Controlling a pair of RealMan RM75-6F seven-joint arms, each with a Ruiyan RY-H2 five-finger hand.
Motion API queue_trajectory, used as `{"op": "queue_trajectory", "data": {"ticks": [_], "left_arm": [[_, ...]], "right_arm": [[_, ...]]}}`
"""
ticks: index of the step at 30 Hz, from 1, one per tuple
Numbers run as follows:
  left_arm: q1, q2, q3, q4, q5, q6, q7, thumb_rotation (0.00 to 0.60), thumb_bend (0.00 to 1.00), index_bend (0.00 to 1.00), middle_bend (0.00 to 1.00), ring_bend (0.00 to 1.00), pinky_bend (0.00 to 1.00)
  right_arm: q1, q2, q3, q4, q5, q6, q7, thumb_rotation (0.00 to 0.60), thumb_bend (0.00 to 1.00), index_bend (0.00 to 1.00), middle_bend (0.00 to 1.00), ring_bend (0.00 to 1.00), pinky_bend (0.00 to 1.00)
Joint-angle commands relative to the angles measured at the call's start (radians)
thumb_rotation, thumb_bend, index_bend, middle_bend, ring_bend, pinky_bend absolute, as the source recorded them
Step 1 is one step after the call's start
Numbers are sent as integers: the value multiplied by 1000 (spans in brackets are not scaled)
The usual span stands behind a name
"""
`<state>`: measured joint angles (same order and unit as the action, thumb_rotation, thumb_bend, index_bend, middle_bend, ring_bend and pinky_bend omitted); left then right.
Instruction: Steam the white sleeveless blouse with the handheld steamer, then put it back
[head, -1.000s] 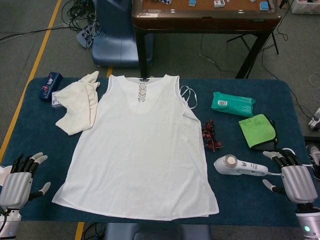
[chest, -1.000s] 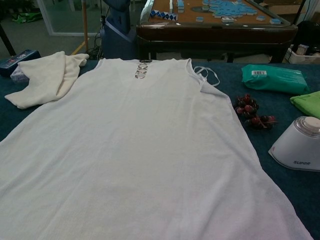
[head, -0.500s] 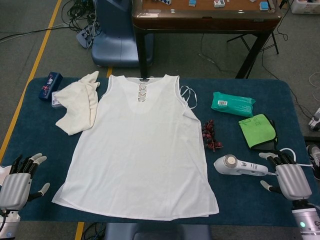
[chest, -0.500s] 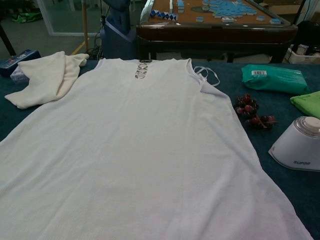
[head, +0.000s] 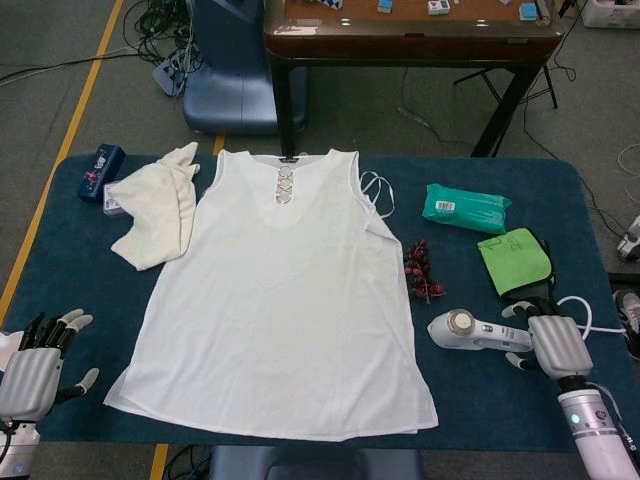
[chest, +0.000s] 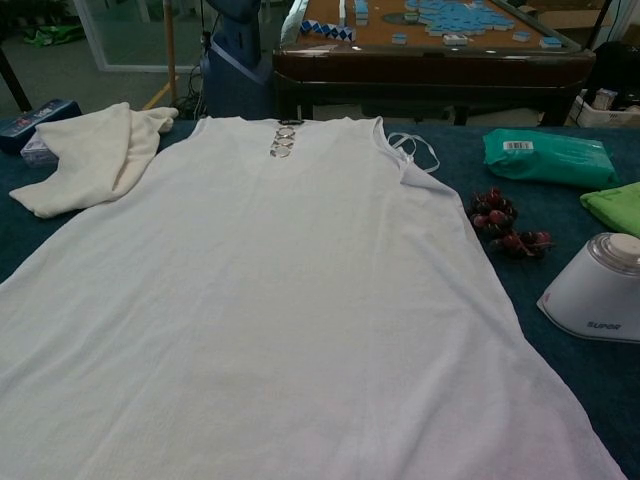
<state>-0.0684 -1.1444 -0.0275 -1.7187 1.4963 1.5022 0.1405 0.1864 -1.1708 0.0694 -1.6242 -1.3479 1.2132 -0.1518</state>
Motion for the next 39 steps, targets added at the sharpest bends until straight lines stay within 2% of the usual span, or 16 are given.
{"op": "queue_trajectory", "data": {"ticks": [1, 9, 12, 25, 33, 39], "left_arm": [[1, -1, 1, 3, 0, 0, -3, 600, 198, 182, 143, 124, 0], [0, -4, 1, 15, -2, -4, -14, 600, 199, 182, 143, 124, 0], [0, -5, 1, 19, -3, -5, -17, 600, 199, 182, 143, 124, 0], [6, -8, 2, 31, -5, -2, -27, 600, 199, 183, 143, 124, 0], [8, -8, 2, 33, -8, -2, -27, 600, 199, 183, 143, 124, 0], [8, -8, 2, 34, -10, -4, -26, 600, 199, 183, 143, 124, 0]], "right_arm": [[18, -25, 7, 29, 23, -27, 0, 600, 173, 364, 334, 169, 178], [56, -79, 12, 85, 73, -93, -15, 600, 197, 382, 349, 172, 178], [66, -97, 12, 102, 79, -105, -13, 600, 237, 398, 362, 183, 178], [88, -121, 3, 125, 103, -134, -32, 600, 290, 466, 419, 232, 182], [100, -143, 0, 160, 105, -152, -10, 600, 443, 537, 494, 312, 194], [102, -155, -2, 191, 103, -157, 25, 600, 541, 608, 571, 418, 272]]}}
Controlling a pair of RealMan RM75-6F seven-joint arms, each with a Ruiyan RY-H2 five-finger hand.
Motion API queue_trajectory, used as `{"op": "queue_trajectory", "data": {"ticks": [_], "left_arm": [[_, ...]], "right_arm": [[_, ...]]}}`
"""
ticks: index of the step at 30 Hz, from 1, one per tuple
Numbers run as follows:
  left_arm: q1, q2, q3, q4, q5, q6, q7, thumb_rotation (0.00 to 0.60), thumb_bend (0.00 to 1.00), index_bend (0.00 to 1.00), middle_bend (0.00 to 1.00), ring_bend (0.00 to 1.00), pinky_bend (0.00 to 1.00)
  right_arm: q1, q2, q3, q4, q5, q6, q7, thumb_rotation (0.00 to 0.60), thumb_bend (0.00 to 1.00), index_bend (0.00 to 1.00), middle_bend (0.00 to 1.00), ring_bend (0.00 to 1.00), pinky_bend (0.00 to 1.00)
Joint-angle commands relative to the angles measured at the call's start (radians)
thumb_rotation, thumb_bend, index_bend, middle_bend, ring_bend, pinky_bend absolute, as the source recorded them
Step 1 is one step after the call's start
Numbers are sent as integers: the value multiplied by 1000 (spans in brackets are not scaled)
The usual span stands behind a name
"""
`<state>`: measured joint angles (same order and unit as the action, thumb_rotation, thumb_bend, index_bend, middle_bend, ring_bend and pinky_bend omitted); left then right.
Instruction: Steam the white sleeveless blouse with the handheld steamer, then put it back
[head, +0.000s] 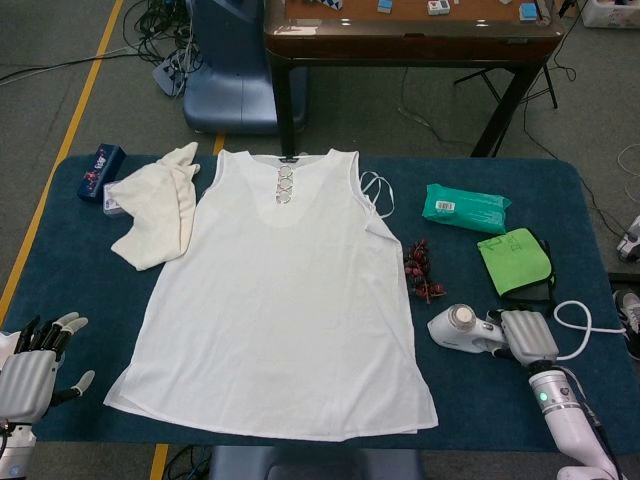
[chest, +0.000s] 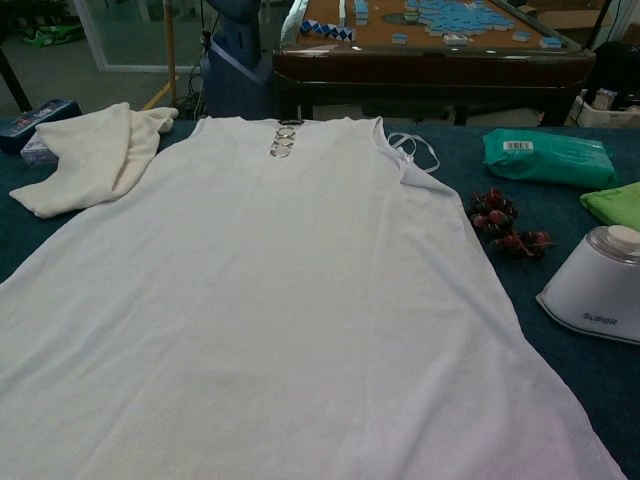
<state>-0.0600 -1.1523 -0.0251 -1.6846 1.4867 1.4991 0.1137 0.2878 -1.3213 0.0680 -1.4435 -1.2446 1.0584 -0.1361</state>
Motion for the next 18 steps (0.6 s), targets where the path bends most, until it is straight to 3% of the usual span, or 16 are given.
{"op": "queue_trajectory", "data": {"ticks": [1, 14, 18], "left_arm": [[-1, 0, 0, 0, -1, -2, 1, 600, 199, 183, 143, 125, 0], [-6, 3, -3, -10, 3, -6, 10, 600, 199, 182, 143, 124, 0], [-9, 8, -4, -13, 7, -7, 11, 600, 199, 183, 143, 124, 0]], "right_arm": [[0, -7, 0, 16, -1, -1, 15, 600, 559, 620, 582, 433, 289], [-5, -49, -3, 106, -77, 20, 214, 600, 607, 801, 733, 690, 571], [0, -64, -10, 146, -116, 23, 294, 600, 607, 833, 767, 737, 612]]}}
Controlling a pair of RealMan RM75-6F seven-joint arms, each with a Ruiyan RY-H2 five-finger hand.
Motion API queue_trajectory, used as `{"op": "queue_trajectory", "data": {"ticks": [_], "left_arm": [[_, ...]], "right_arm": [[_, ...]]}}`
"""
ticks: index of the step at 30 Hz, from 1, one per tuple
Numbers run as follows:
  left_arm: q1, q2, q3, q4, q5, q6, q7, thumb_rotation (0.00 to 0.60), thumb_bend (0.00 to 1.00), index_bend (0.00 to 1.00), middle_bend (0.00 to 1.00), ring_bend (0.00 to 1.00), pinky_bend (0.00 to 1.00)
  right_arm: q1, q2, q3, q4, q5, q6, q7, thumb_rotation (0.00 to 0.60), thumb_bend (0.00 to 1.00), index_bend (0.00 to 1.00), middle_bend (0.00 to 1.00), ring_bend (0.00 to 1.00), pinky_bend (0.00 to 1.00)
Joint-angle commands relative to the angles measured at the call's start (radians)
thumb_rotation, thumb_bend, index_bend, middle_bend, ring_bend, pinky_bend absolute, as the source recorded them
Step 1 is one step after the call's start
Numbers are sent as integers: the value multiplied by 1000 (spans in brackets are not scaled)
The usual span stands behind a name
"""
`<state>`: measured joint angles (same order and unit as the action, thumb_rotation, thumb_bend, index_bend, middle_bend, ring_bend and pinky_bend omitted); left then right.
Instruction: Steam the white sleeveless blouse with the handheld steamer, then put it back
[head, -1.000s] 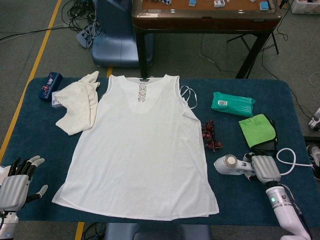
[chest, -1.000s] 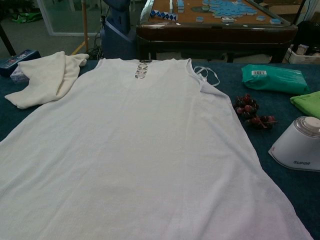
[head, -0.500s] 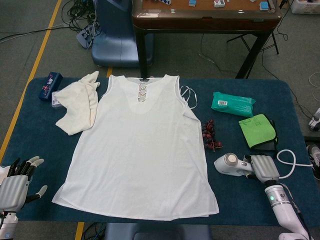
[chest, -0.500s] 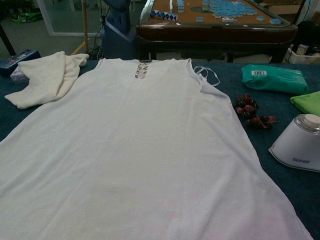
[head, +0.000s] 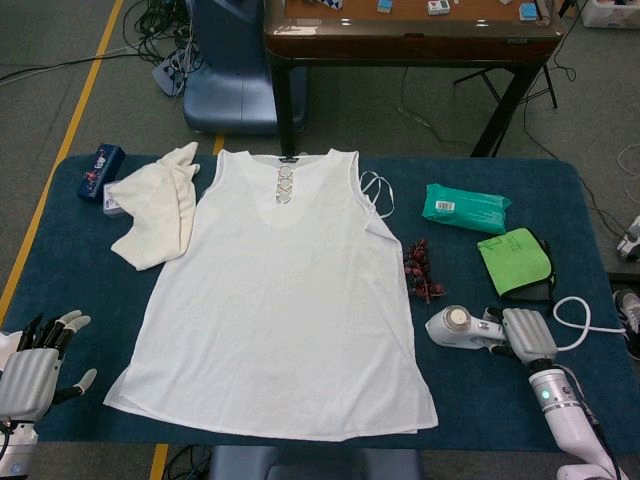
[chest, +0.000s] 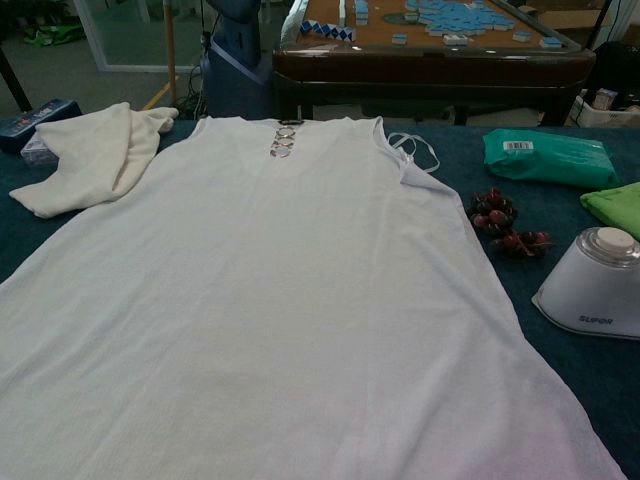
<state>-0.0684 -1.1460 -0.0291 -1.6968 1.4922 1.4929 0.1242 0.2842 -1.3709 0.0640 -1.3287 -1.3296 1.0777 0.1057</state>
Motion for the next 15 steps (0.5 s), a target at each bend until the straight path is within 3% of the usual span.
{"op": "queue_trajectory", "data": {"ticks": [1, 7, 15], "left_arm": [[-2, 3, -1, -2, 2, -1, 1, 600, 199, 183, 143, 124, 0], [-11, 12, -3, -6, 16, -4, -5, 600, 199, 183, 143, 124, 0], [-68, 48, 0, -31, 75, -66, -24, 600, 199, 183, 143, 124, 0]], "right_arm": [[5, -17, -8, 39, -40, 5, 69, 600, 607, 844, 778, 754, 629], [1, -35, -14, 79, -99, 53, 168, 600, 607, 882, 833, 830, 718], [4, 17, -14, 2, -177, 134, 238, 600, 607, 892, 843, 847, 730]]}}
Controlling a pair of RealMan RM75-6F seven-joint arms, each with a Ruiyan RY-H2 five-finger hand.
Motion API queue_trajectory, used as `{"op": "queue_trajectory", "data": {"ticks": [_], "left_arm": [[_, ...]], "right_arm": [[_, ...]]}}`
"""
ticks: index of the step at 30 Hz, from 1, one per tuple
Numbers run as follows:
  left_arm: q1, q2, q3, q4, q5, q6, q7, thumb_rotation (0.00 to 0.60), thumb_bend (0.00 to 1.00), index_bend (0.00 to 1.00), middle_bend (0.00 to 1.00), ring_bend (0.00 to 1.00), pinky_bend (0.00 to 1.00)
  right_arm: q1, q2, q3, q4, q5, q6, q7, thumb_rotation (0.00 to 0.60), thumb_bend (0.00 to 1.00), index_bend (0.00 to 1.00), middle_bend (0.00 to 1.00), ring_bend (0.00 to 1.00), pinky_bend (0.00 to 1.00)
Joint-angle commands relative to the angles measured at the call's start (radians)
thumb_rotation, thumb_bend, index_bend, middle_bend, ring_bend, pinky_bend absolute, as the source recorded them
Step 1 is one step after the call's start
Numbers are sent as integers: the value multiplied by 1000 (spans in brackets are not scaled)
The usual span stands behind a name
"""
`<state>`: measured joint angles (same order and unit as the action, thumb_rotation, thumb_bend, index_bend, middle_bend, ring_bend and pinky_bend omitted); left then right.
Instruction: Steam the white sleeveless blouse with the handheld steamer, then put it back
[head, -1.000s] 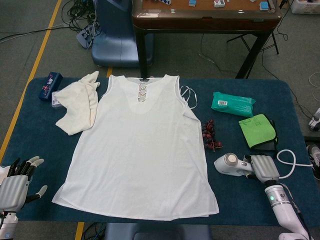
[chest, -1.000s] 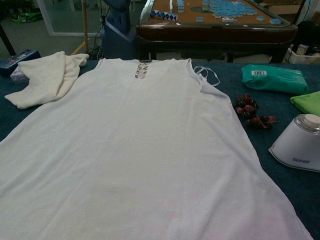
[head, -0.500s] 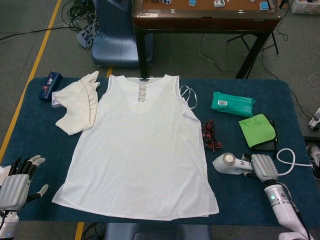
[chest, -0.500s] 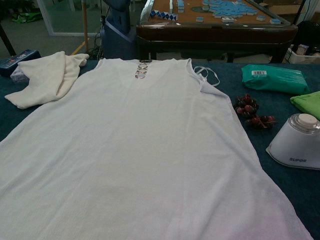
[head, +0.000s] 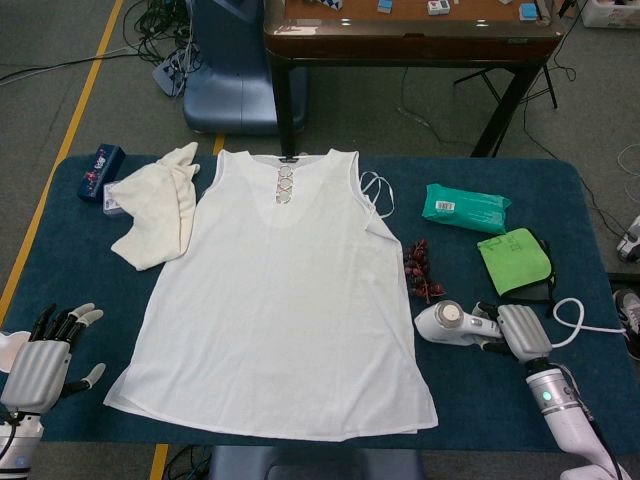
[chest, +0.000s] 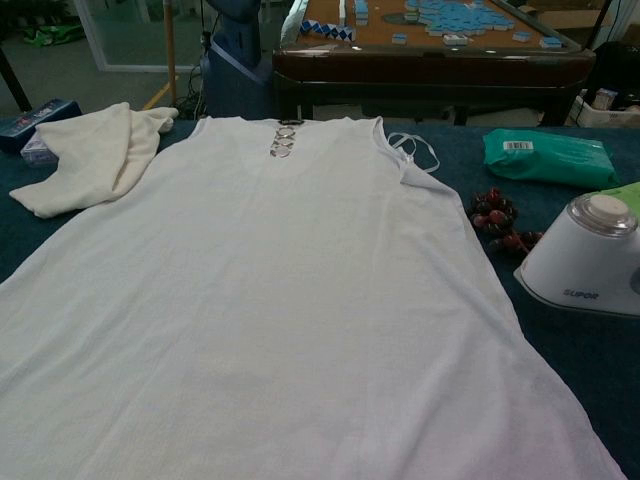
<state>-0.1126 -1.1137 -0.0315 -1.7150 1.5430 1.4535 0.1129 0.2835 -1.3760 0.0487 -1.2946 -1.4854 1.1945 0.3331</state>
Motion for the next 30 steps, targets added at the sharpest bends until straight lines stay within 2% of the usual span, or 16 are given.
{"op": "queue_trajectory", "data": {"ticks": [1, 5, 11, 19, 21, 22, 25, 26, 28, 30], "left_arm": [[-37, 24, 5, -18, 36, -43, -16, 600, 199, 183, 143, 124, 0], [-106, 68, 11, -53, 83, -136, -43, 600, 199, 183, 143, 125, 0], [-244, 116, 13, -93, 127, -329, -51, 600, 199, 183, 143, 131, 0], [-392, 76, 13, -72, 121, -541, -56, 600, 199, 176, 140, 131, 0], [-425, 58, 18, -63, 110, -598, -53, 589, 190, 145, 108, 112, 0], [-439, 50, 21, -61, 104, -621, -52, 564, 183, 125, 86, 93, 0], [-478, 25, 29, -52, 84, -690, -46, 388, 160, 75, 19, 32, 0], [-489, 19, 31, -50, 78, -707, -41, 346, 151, 63, 7, 16, 0], [-510, 3, 35, -44, 67, -738, -21, 286, 141, 42, 0, 1, 0], [-525, -13, 37, -37, 54, -760, -1, 255, 138, 21, 0, 0, 0]], "right_arm": [[9, 30, 4, -46, -26, 18, 12, 600, 607, 892, 843, 847, 730], [44, 66, 18, -108, -36, -8, 11, 600, 608, 892, 843, 847, 730], [119, 94, 53, -191, -26, -82, -24, 600, 607, 892, 843, 848, 730], [216, 61, 106, -228, 23, -173, -108, 600, 607, 892, 843, 848, 730], [244, 48, 117, -231, 41, -204, -127, 600, 608, 892, 843, 848, 730], [255, 42, 121, -229, 48, -215, -137, 600, 607, 892, 843, 848, 730], [291, 13, 133, -214, 72, -254, -162, 600, 607, 892, 843, 848, 730], [302, 3, 135, -208, 79, -265, -168, 600, 608, 892, 843, 848, 730], [325, -21, 140, -193, 92, -286, -185, 600, 607, 892, 843, 848, 730], [344, -47, 141, -176, 99, -300, -200, 600, 612, 892, 843, 849, 730]]}}
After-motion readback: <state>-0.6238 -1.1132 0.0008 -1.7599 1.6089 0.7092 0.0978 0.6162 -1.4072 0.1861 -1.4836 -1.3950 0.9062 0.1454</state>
